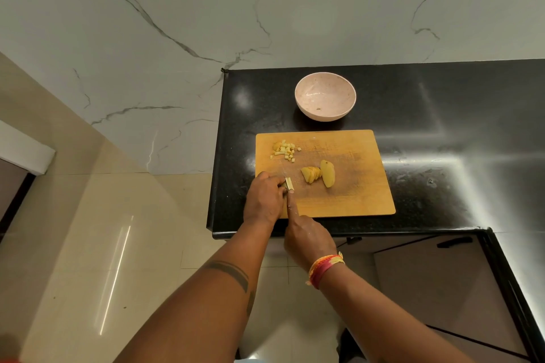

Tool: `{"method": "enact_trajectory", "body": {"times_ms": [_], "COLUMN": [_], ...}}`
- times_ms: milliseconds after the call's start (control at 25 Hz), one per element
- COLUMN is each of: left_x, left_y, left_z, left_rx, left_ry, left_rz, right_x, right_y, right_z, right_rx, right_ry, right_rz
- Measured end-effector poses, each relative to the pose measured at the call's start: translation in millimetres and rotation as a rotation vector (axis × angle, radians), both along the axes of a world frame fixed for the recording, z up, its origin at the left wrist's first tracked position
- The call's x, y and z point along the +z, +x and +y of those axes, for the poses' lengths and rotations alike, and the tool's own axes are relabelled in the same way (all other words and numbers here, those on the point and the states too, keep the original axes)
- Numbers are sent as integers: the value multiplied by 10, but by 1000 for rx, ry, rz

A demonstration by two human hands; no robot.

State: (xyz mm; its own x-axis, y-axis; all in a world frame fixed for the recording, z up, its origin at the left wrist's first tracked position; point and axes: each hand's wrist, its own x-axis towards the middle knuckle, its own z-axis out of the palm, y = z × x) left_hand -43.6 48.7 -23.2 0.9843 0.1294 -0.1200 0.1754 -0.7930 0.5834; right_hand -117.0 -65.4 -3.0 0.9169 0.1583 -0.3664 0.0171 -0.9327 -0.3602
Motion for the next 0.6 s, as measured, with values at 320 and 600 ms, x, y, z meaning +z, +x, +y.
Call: {"method": "enact_trajectory", "body": {"times_ms": [320, 600], "left_x": [29, 17], "left_y": [-5, -49], "left_z": [31, 65], "left_rx": [-8, 27], "left_ry": [-14, -58], "left_rz": [13, -22], "right_x": [40, 126], "right_y": [-317, -75], "right_z": [-146, -17], "right_rx": [-37, -35], "right_ry": [56, 63], "right_rz": [70, 14]}}
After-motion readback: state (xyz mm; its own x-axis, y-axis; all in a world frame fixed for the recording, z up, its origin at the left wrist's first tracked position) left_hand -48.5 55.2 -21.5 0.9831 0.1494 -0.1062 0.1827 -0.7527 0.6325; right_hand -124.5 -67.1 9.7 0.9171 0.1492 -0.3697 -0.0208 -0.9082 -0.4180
